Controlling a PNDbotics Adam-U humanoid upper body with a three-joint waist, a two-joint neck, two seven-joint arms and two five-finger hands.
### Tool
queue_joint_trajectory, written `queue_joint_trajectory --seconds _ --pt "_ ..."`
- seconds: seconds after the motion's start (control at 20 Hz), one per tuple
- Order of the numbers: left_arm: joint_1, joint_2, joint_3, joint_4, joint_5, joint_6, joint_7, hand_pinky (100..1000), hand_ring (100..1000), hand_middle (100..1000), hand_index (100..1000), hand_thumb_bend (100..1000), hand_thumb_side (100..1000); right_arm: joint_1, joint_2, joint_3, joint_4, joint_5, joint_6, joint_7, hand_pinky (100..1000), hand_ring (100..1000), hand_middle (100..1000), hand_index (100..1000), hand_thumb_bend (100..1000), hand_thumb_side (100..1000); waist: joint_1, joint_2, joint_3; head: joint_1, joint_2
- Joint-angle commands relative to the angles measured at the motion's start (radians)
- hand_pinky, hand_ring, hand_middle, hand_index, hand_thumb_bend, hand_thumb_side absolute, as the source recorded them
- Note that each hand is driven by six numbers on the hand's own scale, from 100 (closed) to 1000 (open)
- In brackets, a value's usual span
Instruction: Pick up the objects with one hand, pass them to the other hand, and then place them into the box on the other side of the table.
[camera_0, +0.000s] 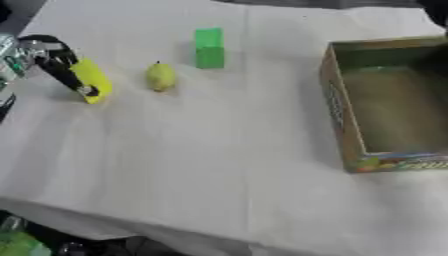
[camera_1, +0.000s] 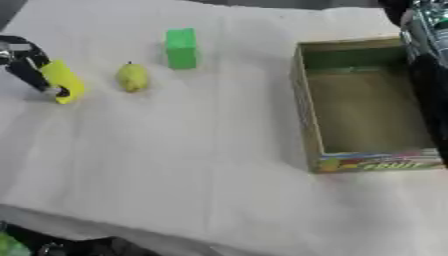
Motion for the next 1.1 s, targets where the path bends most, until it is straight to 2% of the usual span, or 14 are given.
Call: queue_joint_trajectory --seconds 0.05,0.35,0.65,0.9,1.1 --pt "-0.026 0.013 0.015 0.007 -0.004 -0.005 0.006 883 813 721 774 519 291 -0.016 -0.011 -0.003 -0.014 0.003 0.0 0.004 874 720 771 867 431 553 0.006 0.001 0.001 0.005 0.006" --pt "-0.027 0.012 0.012 0.011 0.0 -0.013 -0.012 867 799 705 699 443 232 -0.016 -0.013 -0.004 -0.013 0.002 0.001 0.004 874 722 772 867 429 555 0.008 0.002 0.002 0.004 0.006" --pt "-0.027 0.019 0.012 0.002 -0.003 -0.013 -0.028 858 791 694 635 342 100 -0.015 -0.014 -0.003 -0.015 -0.002 0.002 0.005 874 723 773 868 427 555 0.009 0.002 0.003 0.006 0.006" --pt "-0.025 0.034 0.012 -0.037 0.015 -0.008 -0.041 849 779 677 592 271 100 -0.015 -0.015 -0.003 -0.016 -0.004 0.002 0.006 874 723 773 868 426 554 0.009 0.0 0.005 0.006 0.006" --pt "-0.012 0.057 0.015 -0.125 0.065 0.008 -0.046 832 757 648 568 218 100 -0.015 -0.017 -0.002 -0.02 -0.006 0.003 0.008 875 724 774 868 425 554 0.01 -0.002 0.005 0.006 0.006"
